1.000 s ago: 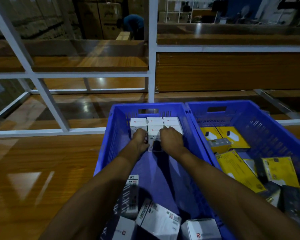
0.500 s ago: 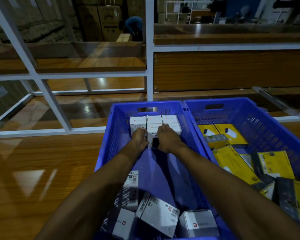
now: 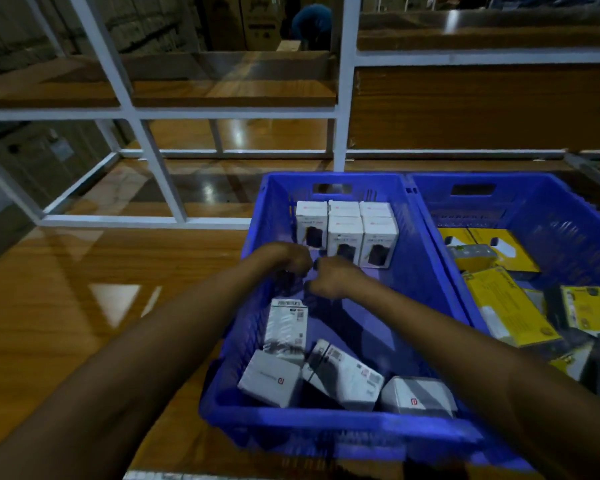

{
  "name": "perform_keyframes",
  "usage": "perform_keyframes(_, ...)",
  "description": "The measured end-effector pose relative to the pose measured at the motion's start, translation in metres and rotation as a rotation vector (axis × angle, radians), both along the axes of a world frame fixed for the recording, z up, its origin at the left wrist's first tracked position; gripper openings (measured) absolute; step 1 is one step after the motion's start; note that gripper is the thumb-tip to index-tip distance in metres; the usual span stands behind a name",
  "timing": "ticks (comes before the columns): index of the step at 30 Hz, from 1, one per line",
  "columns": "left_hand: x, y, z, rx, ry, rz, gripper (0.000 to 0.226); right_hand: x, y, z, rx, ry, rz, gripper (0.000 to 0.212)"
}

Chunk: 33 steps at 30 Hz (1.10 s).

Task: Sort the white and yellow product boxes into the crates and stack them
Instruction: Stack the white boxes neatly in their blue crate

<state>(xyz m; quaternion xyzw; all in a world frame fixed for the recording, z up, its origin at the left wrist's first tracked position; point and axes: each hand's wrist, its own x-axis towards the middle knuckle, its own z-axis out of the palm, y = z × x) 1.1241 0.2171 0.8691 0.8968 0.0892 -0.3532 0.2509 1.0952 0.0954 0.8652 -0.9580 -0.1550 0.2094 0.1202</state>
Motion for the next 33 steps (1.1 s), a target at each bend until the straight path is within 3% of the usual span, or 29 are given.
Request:
perform_keyframes(4,-0.011,0.004,-0.007,0.139,0.100,-0.088,0.027,-0.023,0.018,-0.018,0.016,0.141,0.053,0.047)
perform_keyframes(7,-0.019,0.000,0.004,0.163,0.093,-0.115,0.025,-0.022,0.017,-0.036,0.148,0.289,-0.046,0.030)
perform_keyframes(11,-0.018,-0.005,0.005,0.047,0.145,-0.022,0.016,-0.013,0.003,-0.044,0.343,0.510,-0.212,0.019)
perform_keyframes(13,-0.012,-0.008,0.005,-0.014,0.130,0.041,0.032,-0.007,-0.005,-0.033,0.384,0.589,-0.273,0.016)
perform_keyframes(20,0.003,-0.006,0.031,-0.213,-0.252,0.210,0.021,0.027,-0.035,0.018,0.460,0.414,-0.398,0.022)
perform_keyframes(24,0.009,-0.013,0.051,-0.318,-0.368,0.252,0.034,0.037,-0.055,0.040,0.569,0.311,-0.453,0.020)
perform_keyframes(27,0.012,-0.023,0.053,-0.418,-0.433,0.320,0.062,0.040,-0.069,0.051,0.714,0.228,-0.542,0.010)
perform_keyframes(33,0.018,-0.047,0.053,-0.931,-0.485,0.637,0.038,0.045,-0.079,0.051,1.047,-0.030,-0.694,0.019)
